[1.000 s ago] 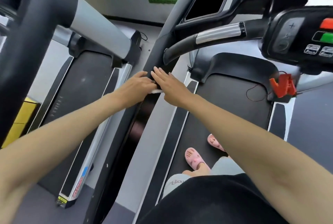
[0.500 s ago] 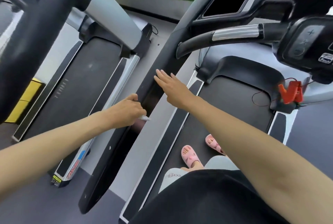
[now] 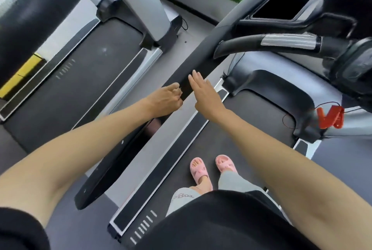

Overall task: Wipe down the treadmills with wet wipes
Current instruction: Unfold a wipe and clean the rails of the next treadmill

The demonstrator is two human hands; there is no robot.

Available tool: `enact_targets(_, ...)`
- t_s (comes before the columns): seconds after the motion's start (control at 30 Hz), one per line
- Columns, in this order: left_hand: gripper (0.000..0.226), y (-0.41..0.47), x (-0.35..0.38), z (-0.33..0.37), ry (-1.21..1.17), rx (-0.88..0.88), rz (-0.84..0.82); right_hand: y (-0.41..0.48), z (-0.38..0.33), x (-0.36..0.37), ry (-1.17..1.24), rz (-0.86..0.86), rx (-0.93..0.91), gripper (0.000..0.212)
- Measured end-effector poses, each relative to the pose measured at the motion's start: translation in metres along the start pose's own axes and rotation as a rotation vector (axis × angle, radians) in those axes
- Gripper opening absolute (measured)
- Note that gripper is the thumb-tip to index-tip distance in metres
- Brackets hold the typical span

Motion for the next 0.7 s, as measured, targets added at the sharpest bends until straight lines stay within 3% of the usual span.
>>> enact_targets(0.13,0.048,-0.041,0.001,0.028,-0.065,-0.062,-0.084,-0.009,-0.018,0.012,-0.032,0.016,-0.085,0.08)
enact_targets(0.3,0.041,-0.068,-0.011,0.043,-0.075,-0.158,-0.031,-0.021,-0.038,0.026,-0.063,-0.03,-0.21,0.079)
enact_targets(0.43,0.059,-0.085,-0.008,0.061,-0.083,-0.272,-0.064,-0.032,-0.053,0.037,-0.108,-0.059,-0.299,0.079)
enact_targets(0.47,0.054,-0.09,-0.005,0.069,-0.07,-0.285,-0.079,-0.034,-0.057,0.039,-0.12,-0.07,-0.314,0.078)
enact_targets(0.57,0.01,-0.107,-0.001,0.092,-0.1,-0.269,-0.123,-0.041,-0.072,0.045,-0.151,-0.099,-0.357,0.077)
enact_targets(0.7,0.01,-0.14,-0.003,0.117,-0.074,-0.34,-0.185,-0.053,-0.096,0.057,-0.199,-0.149,-0.403,0.078)
Point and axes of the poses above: each hand's wrist, its own y-axis towards the middle knuckle, its own x-axis out of the palm, z = x × y, the point moved 4 cm from there along y, towards the middle knuckle, and after that the axes turned 3 degrees about z, right-handed, at the moved point
